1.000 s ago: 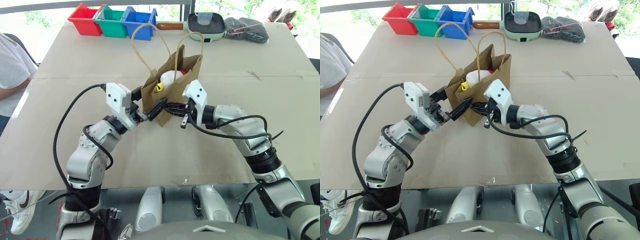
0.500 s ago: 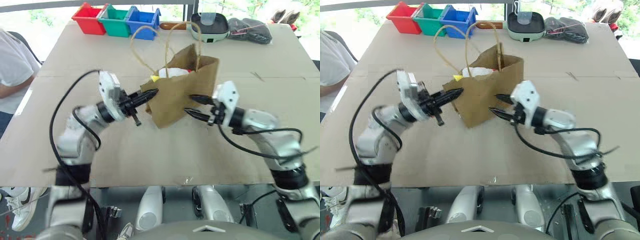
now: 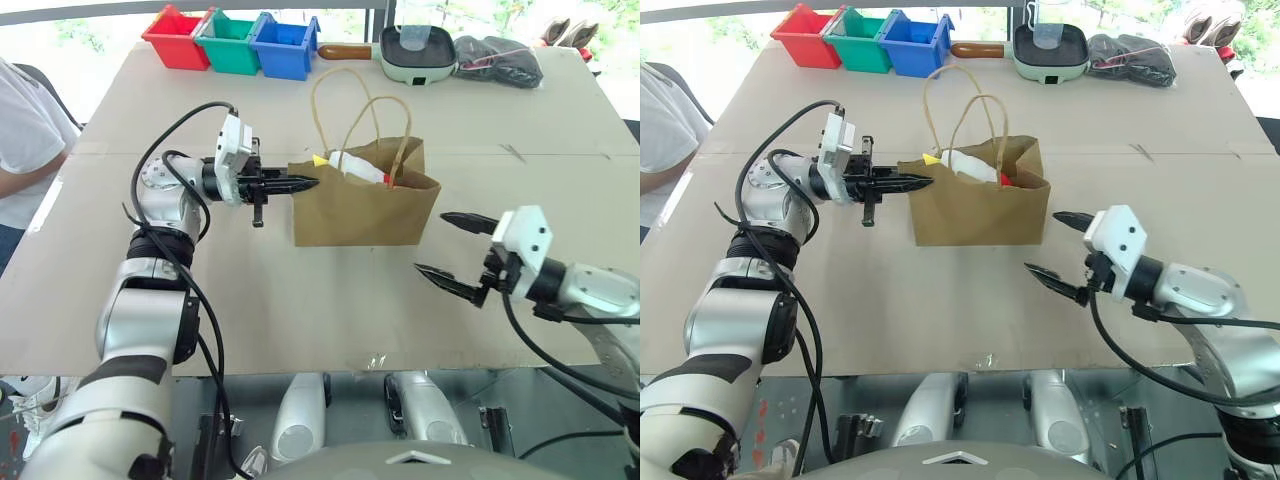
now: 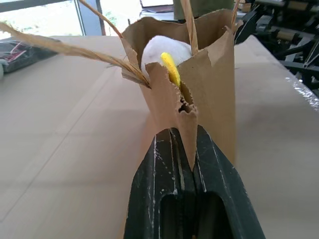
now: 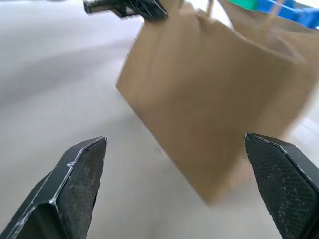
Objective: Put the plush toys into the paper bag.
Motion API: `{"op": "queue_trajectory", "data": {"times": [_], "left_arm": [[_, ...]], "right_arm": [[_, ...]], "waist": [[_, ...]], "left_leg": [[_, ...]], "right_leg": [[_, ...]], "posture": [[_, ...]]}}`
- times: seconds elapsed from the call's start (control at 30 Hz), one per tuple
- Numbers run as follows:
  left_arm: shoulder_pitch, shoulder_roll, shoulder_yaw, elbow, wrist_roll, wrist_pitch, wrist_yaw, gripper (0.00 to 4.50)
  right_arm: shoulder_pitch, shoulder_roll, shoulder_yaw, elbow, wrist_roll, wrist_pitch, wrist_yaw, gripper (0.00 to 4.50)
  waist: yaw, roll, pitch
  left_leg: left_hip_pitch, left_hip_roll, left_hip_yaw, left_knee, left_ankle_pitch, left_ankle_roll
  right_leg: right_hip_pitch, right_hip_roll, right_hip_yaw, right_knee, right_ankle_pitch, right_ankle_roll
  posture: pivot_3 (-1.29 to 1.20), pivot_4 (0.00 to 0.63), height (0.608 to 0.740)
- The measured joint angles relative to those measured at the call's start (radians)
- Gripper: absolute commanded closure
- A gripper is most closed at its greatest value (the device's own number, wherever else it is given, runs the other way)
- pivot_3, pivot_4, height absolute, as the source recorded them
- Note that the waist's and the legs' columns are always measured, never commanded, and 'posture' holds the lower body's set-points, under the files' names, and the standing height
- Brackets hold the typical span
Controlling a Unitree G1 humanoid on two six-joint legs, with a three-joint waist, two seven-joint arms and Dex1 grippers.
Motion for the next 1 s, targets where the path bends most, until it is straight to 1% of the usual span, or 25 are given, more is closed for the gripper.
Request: {"op": "queue_trajectory", "data": {"times": [0.03,0.1,0.17,0.2,0.23,0.27,0.3,0.33,0.37,0.4,0.43,0.47,0.5,0.57,0.63,0.67,0.7,0.77,0.83,0.9,0.93,0.97,1.0], "left_arm": [[0.0,0.0,-0.002,0.004,-0.002,0.0,0.0,4.5],[-0.001,-0.001,-0.017,0.005,-0.014,0.003,0.0,4.5],[0.0,0.001,-0.023,0.004,-0.021,0.01,0.0,4.5],[0.005,0.008,-0.037,-0.003,-0.023,0.014,0.001,3.96],[0.01,0.01,-0.04,-0.006,-0.024,0.014,0.001,3.8],[0.017,0.01,-0.038,-0.013,-0.025,0.014,0.0,3.56],[0.029,0.01,-0.035,-0.022,-0.025,0.02,0.0,3.02],[0.034,0.01,-0.034,-0.024,-0.025,0.023,0.0,2.66],[0.054,0.012,-0.015,-0.05,-0.032,0.072,-0.001,2.13],[0.062,0.017,-0.01,-0.066,-0.037,0.094,-0.001,1.69],[0.09,0.035,0.01,-0.129,-0.047,0.15,0.001,1.34],[0.112,0.05,0.029,-0.176,-0.06,0.19,0.004,0.77],[0.15,0.078,0.053,-0.25,-0.081,0.247,0.014,0.3],[0.226,0.125,0.101,-0.385,-0.114,0.351,0.054,0.3],[0.331,0.173,0.164,-0.558,-0.169,0.49,0.127,0.3],[0.356,0.181,0.181,-0.597,-0.183,0.521,0.144,0.3],[0.43,0.204,0.224,-0.694,-0.221,0.594,0.193,0.3],[0.546,0.236,0.298,-0.825,-0.275,0.693,0.263,0.3],[0.634,0.254,0.347,-0.919,-0.301,0.745,0.311,0.3],[0.77,0.264,0.416,-1.043,-0.315,0.777,0.365,0.3],[0.86,0.264,0.454,-1.112,-0.318,0.79,0.394,0.3],[1.006,0.248,0.52,-1.205,-0.317,0.803,0.438,0.3],[1.029,0.244,0.532,-1.219,-0.316,0.803,0.444,0.3]], "right_arm": [[0.012,-0.009,-0.018,-0.001,0.004,-0.001,0.006,0.19],[0.071,-0.058,-0.115,0.009,0.01,-0.015,0.045,0.19],[0.087,-0.071,-0.164,0.038,0.011,-0.047,0.072,0.19],[0.093,-0.082,-0.18,0.061,0.011,-0.069,0.093,0.09],[0.097,-0.089,-0.185,0.075,0.008,-0.079,0.105,0.09],[0.098,-0.094,-0.187,0.09,0.005,-0.097,0.122,0.09],[0.098,-0.105,-0.187,0.111,0.003,-0.115,0.144,0.09],[0.098,-0.109,-0.189,0.118,0.003,-0.12,0.153,0.09],[0.098,-0.117,-0.191,0.132,0.006,-0.136,0.178,0.09],[0.097,-0.123,-0.192,0.138,0.008,-0.138,0.188,0.09],[0.094,-0.131,-0.195,0.15,0.018,-0.144,0.207,0.09],[0.092,-0.135,-0.199,0.159,0.021,-0.151,0.218,0.09],[0.087,-0.14,-0.203,0.173,0.024,-0.16,0.232,0.09],[0.079,-0.144,-0.209,0.196,0.029,-0.17,0.252,0.09],[0.07,-0.144,-0.215,0.22,0.045,-0.182,0.274,0.09],[0.07,-0.144,-0.22,0.225,0.049,-0.185,0.279,0.09],[0.065,-0.144,-0.229,0.231,0.059,-0.187,0.288,0.09],[0.069,-0.147,-0.257,0.242,0.073,-0.194,0.305,0.09],[0.078,-0.152,-0.285,0.257,0.081,-0.198,0.319,0.09],[0.096,-0.165,-0.315,0.27,0.087,-0.201,0.335,0.09],[0.113,-0.168,-0.338,0.276,0.088,-0.202,0.345,0.09],[0.165,-0.172,-0.396,0.286,0.087,-0.204,0.362,0.09],[0.172,-0.172,-0.405,0.291,0.087,-0.204,0.366,0.09]], "waist": [[0.0,0.0,0.0],[0.001,0.0,0.0],[0.001,0.0,0.0],[0.0,0.0,0.0],[-0.001,0.0,0.0],[-0.001,0.0,0.0],[-0.001,0.0,0.0],[-0.001,0.0,0.0],[-0.001,0.0,0.0],[-0.001,0.0,0.0],[-0.003,0.0,0.0],[-0.004,0.0,0.0],[-0.008,0.0,0.0],[-0.016,0.0,0.0],[-0.018,0.0,0.0],[-0.019,0.0,0.0],[-0.019,0.0,0.0],[-0.019,0.0,0.0],[-0.016,0.0,0.0],[-0.015,0.001,0.0],[-0.015,0.0,0.0],[-0.015,0.0,0.0],[-0.014,0.0,0.0]], "left_leg": [[0.0,0.0,0.0,0.0,0.0,0.0],[0.0,0.0,0.0,0.0,0.0,0.0],[0.001,0.0,0.0,0.001,0.0,0.0],[0.002,0.0,0.0,0.001,0.0,0.0],[0.003,0.0,0.0,0.0,0.0,0.0],[0.003,0.0,0.0,0.001,0.0,0.0],[0.003,0.0,0.0,0.001,0.0,0.0],[0.003,0.0,0.0,0.001,0.0,0.0],[0.002,0.0,0.0,0.001,0.0,0.0],[0.002,0.0,0.0,0.001,0.0,0.0],[0.002,0.0,-0.001,0.001,0.0,0.0],[0.002,0.0,-0.001,0.001,0.0,0.0],[0.002,0.001,-0.001,0.001,0.0,0.0],[0.003,0.001,-0.001,0.0,0.0,0.0],[0.003,0.001,-0.001,0.001,0.0,0.0],[0.003,0.001,-0.001,0.001,0.0,0.0],[0.003,0.001,-0.001,0.001,0.0,0.0],[0.004,0.001,-0.001,0.001,0.0,0.0],[0.006,0.001,-0.001,0.001,0.0,0.0],[0.009,0.001,0.0,0.0,0.0,0.0],[0.011,0.002,0.0,-0.001,0.0,0.0],[0.013,0.002,0.001,-0.002,0.0,0.0],[0.015,0.002,0.002,-0.003,0.0,0.0]], "right_leg": [[0.0,0.0,0.0,0.0,0.0,0.0],[0.001,0.0,0.0,0.0,0.0,0.0],[0.002,0.0,0.0,0.0,0.0,0.0],[0.002,0.0,0.0,0.0,0.0,0.0],[0.003,0.0,0.0,0.001,0.0,0.0],[0.003,0.0,0.0,0.001,0.0,0.0],[0.003,0.0,0.0,0.001,0.0,0.0],[0.003,0.0,0.0,0.001,0.0,0.0],[0.003,0.0,0.0,0.0,0.0,0.0],[0.003,0.0,0.0,0.0,0.0,0.0],[0.003,0.0,0.0,0.0,0.0,0.0],[0.003,0.0,0.0,0.001,0.0,0.0],[0.003,0.0,0.0,0.001,0.0,0.0],[0.003,0.0,0.0,0.001,0.0,0.0],[0.003,-0.001,-0.001,0.002,0.0,0.0],[0.003,-0.001,-0.001,0.002,0.0,0.0],[0.003,-0.001,0.0,0.002,0.0,0.0],[0.004,-0.001,-0.001,0.002,0.0,0.0],[0.005,-0.001,-0.001,0.002,0.0,0.0],[0.009,-0.002,0.0,0.0,0.0,0.0],[0.011,-0.002,0.0,-0.001,0.0,0.0],[0.012,-0.003,0.001,-0.002,0.0,0.0],[0.014,-0.003,0.002,-0.002,0.0,0.0]], "posture": [[0.0,0.15,0.74],[0.0,0.15,0.74],[0.0,0.15,0.74],[0.0,0.15,0.74],[0.0,0.15,0.74],[0.0,0.15,0.74],[0.0,0.15,0.74],[0.0,0.15,0.74],[0.0,0.15,0.74],[0.0,0.15,0.74],[0.0,0.15,0.74],[0.0,0.15,0.74],[0.0,0.15,0.74],[0.0,0.15,0.74],[0.0,0.15,0.74],[0.0,0.15,0.74],[0.0,0.15,0.74],[0.0,0.15,0.74],[0.0,0.15,0.74],[0.0,0.15,0.74],[0.0,0.15,0.74],[0.0,0.15,0.74],[0.0,0.15,0.74]]}}
